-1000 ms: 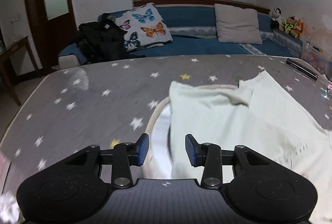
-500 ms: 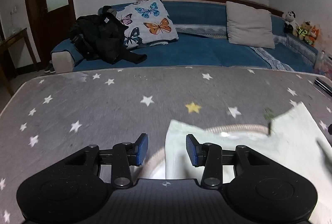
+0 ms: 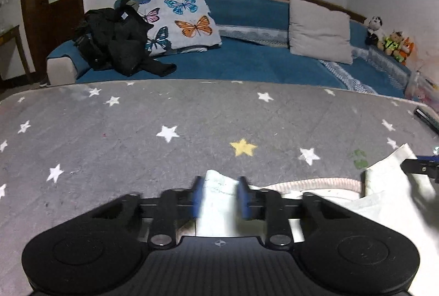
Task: Fold clothes
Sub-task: 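Lift the shirt with both grippers, shake it out and lay it flat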
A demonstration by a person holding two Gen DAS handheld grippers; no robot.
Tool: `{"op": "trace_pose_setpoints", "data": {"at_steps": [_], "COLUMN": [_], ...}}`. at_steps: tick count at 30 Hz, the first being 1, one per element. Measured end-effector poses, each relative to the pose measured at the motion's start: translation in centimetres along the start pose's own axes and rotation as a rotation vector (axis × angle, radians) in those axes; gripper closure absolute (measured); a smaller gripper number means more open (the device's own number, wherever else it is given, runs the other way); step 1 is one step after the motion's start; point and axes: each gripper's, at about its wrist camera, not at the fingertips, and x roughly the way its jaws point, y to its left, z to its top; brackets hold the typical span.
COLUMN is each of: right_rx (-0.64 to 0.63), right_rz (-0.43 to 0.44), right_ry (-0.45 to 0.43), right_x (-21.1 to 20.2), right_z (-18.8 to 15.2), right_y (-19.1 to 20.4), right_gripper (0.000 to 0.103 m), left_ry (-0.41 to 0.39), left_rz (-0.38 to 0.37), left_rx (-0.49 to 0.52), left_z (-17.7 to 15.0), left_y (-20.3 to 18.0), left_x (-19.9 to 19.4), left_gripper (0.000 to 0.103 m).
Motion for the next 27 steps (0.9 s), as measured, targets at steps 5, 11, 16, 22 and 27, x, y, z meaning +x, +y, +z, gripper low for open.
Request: {"op": "trace_pose_setpoints", "data": {"at_steps": [5, 11, 16, 22, 27], "right_rx": [-0.004, 0.055, 0.057, 0.013, -0.025], "right_rz": [-0.026, -0.108, -0.120, -0.100, -0.074], "right_ry": [-0.037, -0.112, -0.060, -0.042, -0.051], "right_x": [-0.4, -2.1, -0.4, -2.6, -6.7], "right_z": [0.3, 1.0, 0.7, 0.7, 0.2], "right_y": [-0.1, -2.2, -2.5, -1.6, -0.1], "right_gripper": [0.099, 0.099, 0.092, 0.061, 0.051], "left_ry": [-0.073, -0.120, -0.068, -0.054, -0.081], "left_rz": [0.044, 0.125, 0.148, 0.174, 0.167], "left_rx": [0.007, -0.065, -0.062, -0.042, 0.001], "left_z": [-0.1, 0.6, 0.1, -0.3, -1.2], "left_y": [0.2, 2.7, 2.9, 2.7, 1.5], "left_x": [-1.4, -2.4, -1.5, -3.1, -7.1], "left_gripper": [0.098, 0.098, 0.091, 0.045, 0.018]}}
